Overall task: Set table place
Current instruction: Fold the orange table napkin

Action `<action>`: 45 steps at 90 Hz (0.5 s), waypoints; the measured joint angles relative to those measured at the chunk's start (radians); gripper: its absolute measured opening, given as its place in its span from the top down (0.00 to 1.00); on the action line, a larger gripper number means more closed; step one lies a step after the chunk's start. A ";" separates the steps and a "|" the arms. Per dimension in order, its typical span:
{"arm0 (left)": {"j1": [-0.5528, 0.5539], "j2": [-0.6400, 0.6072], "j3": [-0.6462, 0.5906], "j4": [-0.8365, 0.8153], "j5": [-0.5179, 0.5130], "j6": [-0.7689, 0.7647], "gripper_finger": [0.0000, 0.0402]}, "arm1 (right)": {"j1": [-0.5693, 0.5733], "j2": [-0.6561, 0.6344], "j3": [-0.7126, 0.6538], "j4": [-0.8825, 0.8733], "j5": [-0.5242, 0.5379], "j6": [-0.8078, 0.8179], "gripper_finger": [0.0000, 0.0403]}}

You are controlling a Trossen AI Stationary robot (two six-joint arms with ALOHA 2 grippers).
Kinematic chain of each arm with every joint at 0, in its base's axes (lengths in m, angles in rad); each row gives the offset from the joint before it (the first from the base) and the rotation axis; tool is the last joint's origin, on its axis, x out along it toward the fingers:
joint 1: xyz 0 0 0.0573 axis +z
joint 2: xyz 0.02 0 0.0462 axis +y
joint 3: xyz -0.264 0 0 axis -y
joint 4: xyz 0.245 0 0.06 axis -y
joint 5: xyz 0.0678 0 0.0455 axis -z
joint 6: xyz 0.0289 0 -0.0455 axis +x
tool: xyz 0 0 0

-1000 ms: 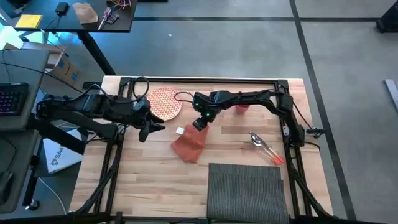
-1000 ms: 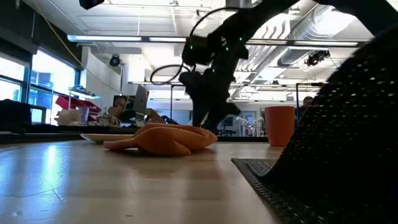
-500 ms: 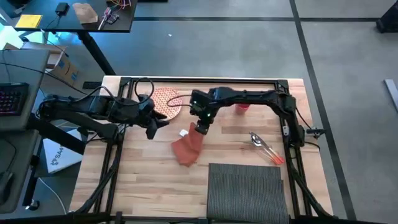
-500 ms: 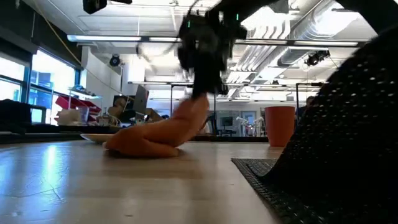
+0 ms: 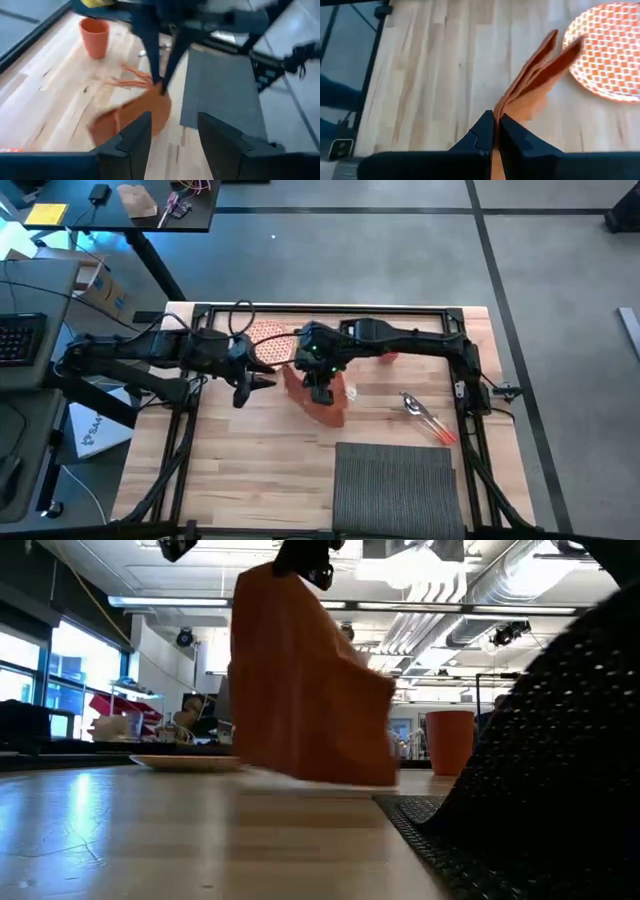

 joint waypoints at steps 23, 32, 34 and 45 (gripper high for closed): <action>0.020 0.054 -0.094 0.016 -0.041 0.062 0.64 | 0.029 0.007 -0.003 -0.006 0.042 0.077 1.00; 0.016 0.055 -0.094 0.073 -0.043 0.067 0.64 | 0.032 0.007 -0.003 -0.007 0.045 0.096 1.00; 0.016 0.055 -0.094 0.084 -0.046 0.070 0.64 | 0.034 0.007 -0.003 -0.007 0.045 0.097 1.00; 0.015 0.064 -0.094 0.111 -0.085 0.103 0.64 | 0.038 0.007 -0.003 -0.006 0.049 0.099 1.00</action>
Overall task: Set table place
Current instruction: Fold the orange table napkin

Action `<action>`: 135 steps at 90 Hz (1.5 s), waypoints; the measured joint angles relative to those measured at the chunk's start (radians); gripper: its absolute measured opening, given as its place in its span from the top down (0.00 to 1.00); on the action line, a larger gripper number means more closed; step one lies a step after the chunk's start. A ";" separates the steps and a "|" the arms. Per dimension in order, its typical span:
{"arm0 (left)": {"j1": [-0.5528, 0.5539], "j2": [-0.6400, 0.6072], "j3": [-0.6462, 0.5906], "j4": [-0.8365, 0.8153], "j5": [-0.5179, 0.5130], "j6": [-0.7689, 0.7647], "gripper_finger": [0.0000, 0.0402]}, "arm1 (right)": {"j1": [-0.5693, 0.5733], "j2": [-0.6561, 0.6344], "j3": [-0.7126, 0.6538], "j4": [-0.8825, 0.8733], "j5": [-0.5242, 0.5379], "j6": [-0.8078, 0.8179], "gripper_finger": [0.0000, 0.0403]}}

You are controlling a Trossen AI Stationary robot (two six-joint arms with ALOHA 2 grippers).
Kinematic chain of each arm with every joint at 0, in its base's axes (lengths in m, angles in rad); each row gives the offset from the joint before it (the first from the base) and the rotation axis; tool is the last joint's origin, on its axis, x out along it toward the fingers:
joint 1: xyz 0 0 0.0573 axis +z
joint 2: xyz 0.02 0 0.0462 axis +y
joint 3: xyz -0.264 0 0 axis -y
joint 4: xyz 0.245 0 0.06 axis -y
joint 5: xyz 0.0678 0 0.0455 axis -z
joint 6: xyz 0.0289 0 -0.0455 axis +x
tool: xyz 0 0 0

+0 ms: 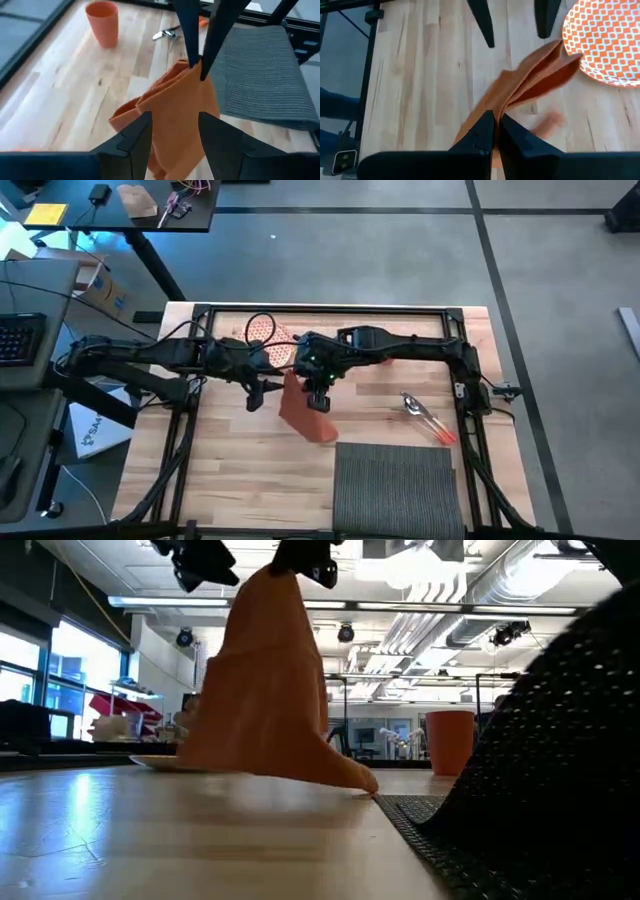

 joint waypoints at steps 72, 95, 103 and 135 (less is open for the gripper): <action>-0.044 0.092 0.000 0.089 0.016 -0.010 0.98 | -0.003 0.000 0.000 -0.020 0.011 0.069 1.00; -0.044 0.052 0.000 0.048 0.075 0.038 1.00 | -0.030 0.000 0.000 -0.112 0.049 0.186 0.79; -0.045 0.052 0.000 0.023 0.181 0.050 1.00 | -0.033 -0.001 -0.008 -0.156 0.058 0.198 0.65; -0.073 0.062 0.000 -0.193 0.432 0.032 1.00 | 0.010 -0.002 -0.415 0.102 0.068 0.345 0.47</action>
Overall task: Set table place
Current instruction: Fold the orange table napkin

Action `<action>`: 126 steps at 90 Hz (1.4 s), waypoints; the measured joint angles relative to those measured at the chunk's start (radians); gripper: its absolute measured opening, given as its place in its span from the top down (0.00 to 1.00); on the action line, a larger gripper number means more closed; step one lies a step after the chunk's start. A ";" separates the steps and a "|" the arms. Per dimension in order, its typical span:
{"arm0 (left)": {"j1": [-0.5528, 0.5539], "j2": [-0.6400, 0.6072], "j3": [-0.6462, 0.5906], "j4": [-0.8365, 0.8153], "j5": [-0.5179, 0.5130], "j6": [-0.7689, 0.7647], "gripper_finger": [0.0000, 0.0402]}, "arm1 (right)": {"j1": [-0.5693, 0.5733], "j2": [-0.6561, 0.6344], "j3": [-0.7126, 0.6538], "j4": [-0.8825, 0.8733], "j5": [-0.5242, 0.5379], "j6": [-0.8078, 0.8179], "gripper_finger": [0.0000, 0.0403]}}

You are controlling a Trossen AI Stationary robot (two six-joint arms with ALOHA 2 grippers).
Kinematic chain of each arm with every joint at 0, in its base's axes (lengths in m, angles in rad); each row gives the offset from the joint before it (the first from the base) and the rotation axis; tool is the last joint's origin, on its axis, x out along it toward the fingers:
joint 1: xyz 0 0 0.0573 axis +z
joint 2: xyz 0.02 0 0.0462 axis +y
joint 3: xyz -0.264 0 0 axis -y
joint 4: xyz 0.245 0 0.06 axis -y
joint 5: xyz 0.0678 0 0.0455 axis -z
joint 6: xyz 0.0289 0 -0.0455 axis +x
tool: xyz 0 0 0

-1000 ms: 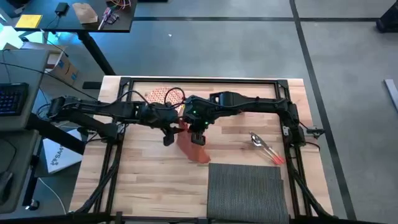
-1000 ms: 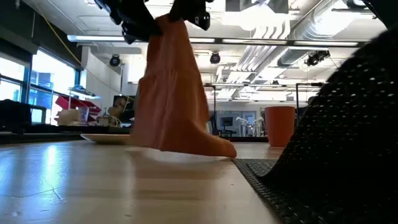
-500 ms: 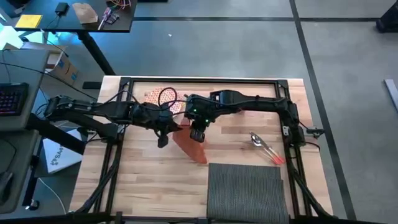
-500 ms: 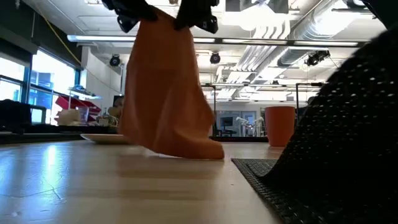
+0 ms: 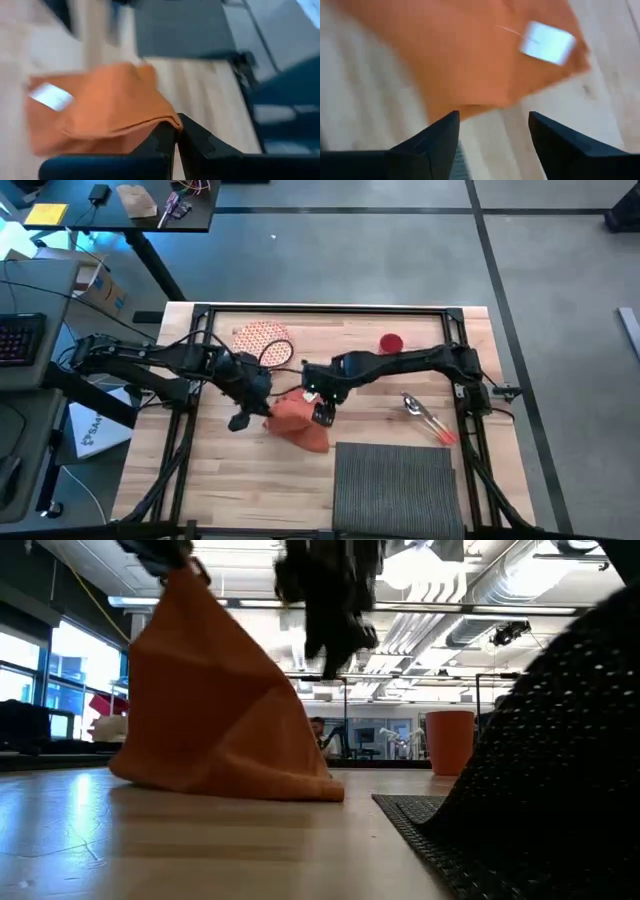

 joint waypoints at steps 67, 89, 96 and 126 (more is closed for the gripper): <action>-0.170 0.015 -0.058 0.005 0.102 -0.166 1.00 | -0.122 0.057 -0.271 0.559 0.050 0.155 0.63; -0.175 0.015 -0.060 0.021 0.090 -0.210 1.00 | -0.109 0.112 -0.269 0.618 0.001 0.084 0.64; -0.174 0.015 -0.060 0.020 0.090 -0.219 1.00 | -0.109 0.134 -0.266 0.640 -0.045 0.078 0.67; -0.151 -0.012 0.036 -0.081 -0.067 -0.178 1.00 | -0.090 0.062 -0.271 0.527 -0.073 0.145 1.00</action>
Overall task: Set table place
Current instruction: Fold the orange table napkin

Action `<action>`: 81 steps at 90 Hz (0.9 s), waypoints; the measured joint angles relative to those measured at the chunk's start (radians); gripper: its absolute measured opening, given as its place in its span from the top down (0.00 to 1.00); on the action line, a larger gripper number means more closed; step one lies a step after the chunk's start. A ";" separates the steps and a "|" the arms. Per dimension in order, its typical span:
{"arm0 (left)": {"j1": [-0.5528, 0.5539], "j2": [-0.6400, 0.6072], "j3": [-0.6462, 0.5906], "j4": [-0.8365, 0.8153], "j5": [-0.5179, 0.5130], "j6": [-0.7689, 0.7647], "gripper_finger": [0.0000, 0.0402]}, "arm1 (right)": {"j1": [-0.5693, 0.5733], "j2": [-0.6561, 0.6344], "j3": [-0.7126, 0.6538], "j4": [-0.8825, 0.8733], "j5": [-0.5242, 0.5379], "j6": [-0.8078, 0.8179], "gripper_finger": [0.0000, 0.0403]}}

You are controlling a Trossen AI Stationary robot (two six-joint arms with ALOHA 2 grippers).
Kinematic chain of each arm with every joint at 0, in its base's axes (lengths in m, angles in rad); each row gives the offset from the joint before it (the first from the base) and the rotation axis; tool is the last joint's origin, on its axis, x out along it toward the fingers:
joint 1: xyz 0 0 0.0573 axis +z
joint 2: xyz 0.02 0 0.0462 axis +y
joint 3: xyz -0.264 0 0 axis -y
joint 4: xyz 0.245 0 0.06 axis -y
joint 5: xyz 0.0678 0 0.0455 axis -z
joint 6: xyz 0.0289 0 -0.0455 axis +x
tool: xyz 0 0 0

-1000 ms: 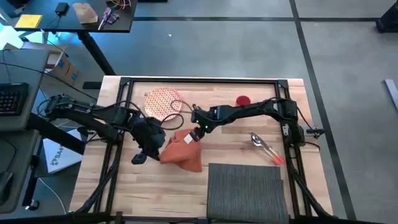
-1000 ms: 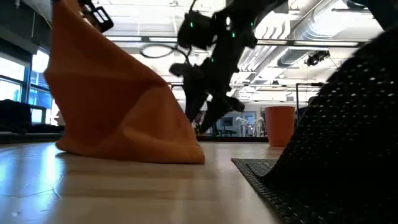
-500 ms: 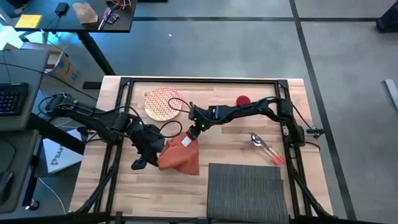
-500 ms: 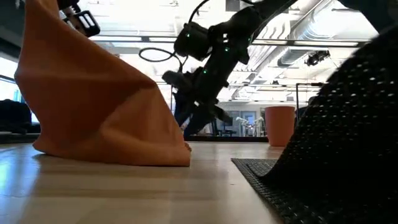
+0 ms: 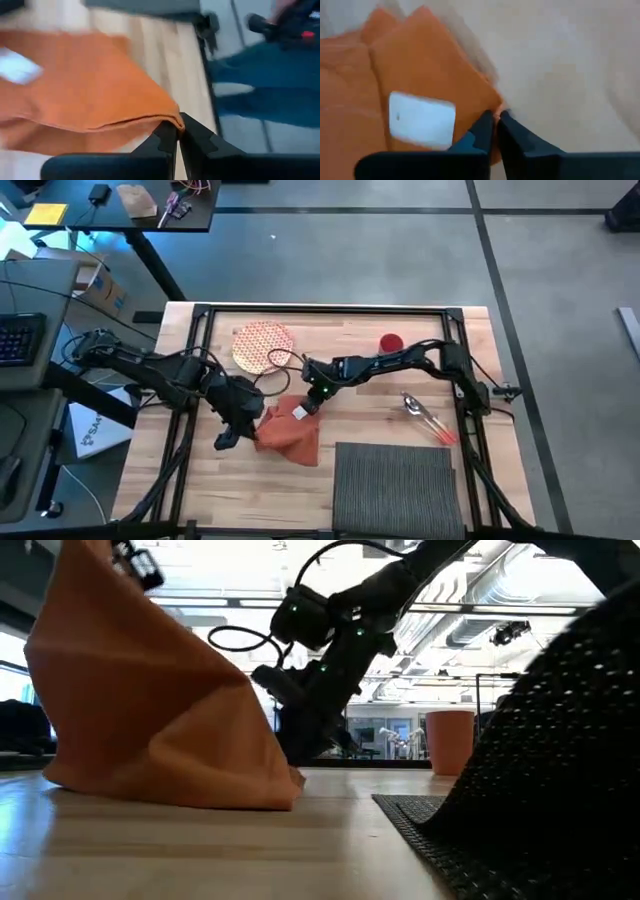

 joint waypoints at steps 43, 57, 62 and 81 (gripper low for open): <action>0.105 -0.012 0.073 -0.309 -0.698 0.295 1.00 | 0.216 -0.491 -0.111 -0.607 0.177 0.593 1.00; 0.104 -0.032 -0.002 -0.298 -0.818 0.308 1.00 | 0.296 -0.488 -0.302 -0.505 0.203 0.765 1.00; 0.091 -0.047 -0.042 -0.281 -0.807 0.323 1.00 | 0.310 -0.482 -0.369 -0.427 0.227 0.790 1.00; 0.048 -0.113 -0.197 -0.265 -0.731 0.287 1.00 | 0.301 -0.480 -0.561 -0.248 0.197 0.862 1.00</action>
